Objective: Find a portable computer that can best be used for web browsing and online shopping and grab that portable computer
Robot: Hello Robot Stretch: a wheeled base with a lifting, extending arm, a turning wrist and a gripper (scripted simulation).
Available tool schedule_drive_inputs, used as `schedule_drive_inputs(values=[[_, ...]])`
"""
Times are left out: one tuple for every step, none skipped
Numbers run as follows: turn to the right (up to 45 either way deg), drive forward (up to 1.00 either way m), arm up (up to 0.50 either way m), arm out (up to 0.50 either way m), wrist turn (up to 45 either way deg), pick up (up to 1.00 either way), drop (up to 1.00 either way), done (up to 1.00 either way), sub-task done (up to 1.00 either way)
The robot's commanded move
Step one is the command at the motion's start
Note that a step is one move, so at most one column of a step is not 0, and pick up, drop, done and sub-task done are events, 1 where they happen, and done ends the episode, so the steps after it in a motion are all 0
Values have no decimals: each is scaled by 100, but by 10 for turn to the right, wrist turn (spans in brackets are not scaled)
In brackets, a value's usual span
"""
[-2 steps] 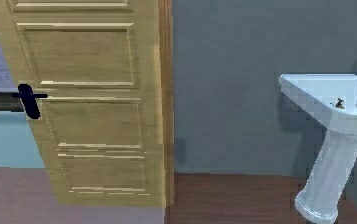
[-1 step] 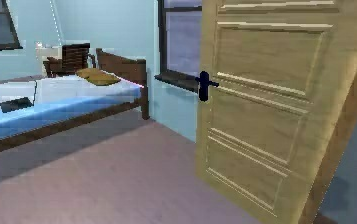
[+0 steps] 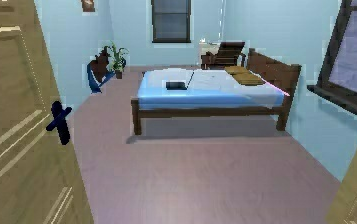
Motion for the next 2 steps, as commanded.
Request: schedule_drive_inputs(values=[[0, 100, 0, 0, 0, 0, 0, 0, 0], [-60, 0, 0, 0, 0, 0, 0, 0, 0]])
